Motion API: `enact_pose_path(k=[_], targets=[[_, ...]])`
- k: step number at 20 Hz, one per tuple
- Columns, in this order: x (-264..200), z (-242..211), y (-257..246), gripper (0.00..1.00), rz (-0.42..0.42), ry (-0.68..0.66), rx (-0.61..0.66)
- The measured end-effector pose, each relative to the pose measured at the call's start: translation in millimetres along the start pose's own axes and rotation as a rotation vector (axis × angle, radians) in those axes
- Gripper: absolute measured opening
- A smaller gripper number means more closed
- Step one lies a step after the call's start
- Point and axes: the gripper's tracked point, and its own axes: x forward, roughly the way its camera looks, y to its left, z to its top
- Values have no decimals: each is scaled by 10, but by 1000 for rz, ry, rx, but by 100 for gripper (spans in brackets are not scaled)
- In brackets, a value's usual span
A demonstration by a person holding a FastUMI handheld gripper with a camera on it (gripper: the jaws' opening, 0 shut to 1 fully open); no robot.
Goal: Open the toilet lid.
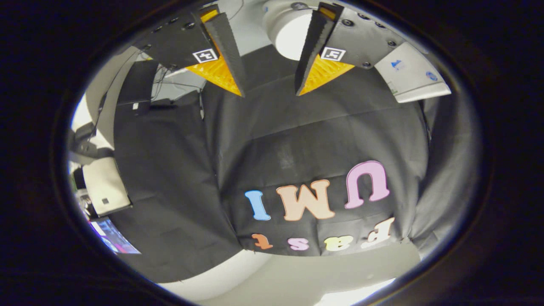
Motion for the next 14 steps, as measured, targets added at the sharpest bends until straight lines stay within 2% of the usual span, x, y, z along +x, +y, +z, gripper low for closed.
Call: enact_pose_path(k=[6,13,14], targets=[[63,-206,95,80,17,-29,201],[-7,-526,176,97,-2,-50,342],[-29,-582,197,96,-5,-49,362]])
